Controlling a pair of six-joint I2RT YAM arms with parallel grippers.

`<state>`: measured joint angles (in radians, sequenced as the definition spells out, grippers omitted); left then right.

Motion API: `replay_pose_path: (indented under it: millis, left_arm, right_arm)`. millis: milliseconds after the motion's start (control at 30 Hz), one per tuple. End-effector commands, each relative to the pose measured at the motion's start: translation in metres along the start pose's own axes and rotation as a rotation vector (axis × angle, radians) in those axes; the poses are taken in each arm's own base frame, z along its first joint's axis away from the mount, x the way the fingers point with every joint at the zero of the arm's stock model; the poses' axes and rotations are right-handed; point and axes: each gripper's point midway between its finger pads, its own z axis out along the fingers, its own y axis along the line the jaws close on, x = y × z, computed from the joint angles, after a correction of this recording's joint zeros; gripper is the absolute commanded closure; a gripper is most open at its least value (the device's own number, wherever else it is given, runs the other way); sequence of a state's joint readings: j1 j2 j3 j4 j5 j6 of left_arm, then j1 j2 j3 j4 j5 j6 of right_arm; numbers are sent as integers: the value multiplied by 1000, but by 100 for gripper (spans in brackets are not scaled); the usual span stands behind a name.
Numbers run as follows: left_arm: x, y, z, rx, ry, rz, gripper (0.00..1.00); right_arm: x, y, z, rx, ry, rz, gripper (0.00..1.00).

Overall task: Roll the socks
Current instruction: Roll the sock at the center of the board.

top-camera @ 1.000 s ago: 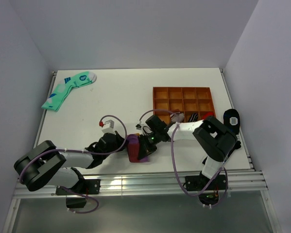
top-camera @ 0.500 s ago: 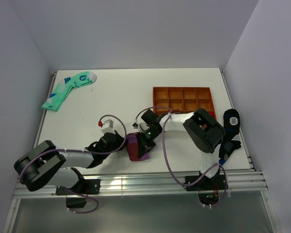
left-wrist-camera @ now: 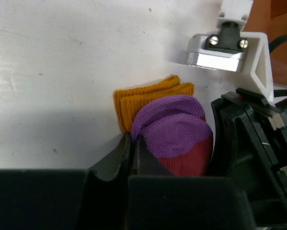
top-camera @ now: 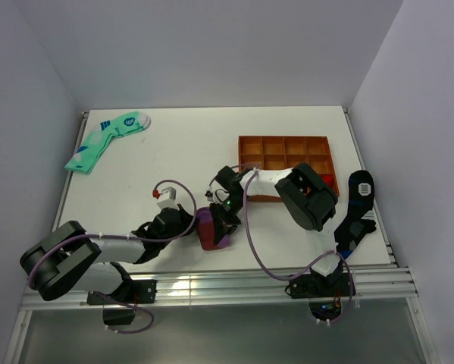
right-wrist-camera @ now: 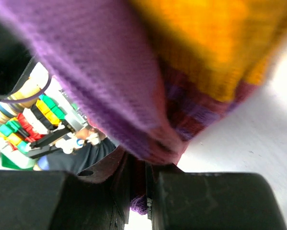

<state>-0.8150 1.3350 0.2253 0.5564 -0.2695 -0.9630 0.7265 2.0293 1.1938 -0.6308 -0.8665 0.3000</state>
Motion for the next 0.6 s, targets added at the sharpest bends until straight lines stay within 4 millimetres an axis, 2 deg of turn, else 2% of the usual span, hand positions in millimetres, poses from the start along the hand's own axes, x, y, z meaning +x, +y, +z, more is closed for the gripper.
replay_pose_path:
  millis: [0,167,367,467,500,533,567]
  left_arm:
    - [-2,11,-4,-24,-23,28,100]
    - [-3,11,-7,-12,-35,37,100]
    - [1,14,-4,-22,-28,41,99]
    - [-1,11,-8,-2,-42,33,84]
    - [-4,6,-9,17,-56,28,69]
    - [-4,9,-12,16,-63,24,61]
    - [-9,2,-16,40,-83,14,57]
  right_arm:
    - [3,-14,-5,121,62,82,89]
    - [-9,-11,-5,135,73,115,88]
    - [-16,-19,-7,219,96,155,89]
    - [-14,-24,-7,243,104,166,89]
    - [-14,-24,-7,245,103,167,90]
    - [-13,-26,-6,248,110,163,90]
    - [-14,-27,-6,250,106,165,90]
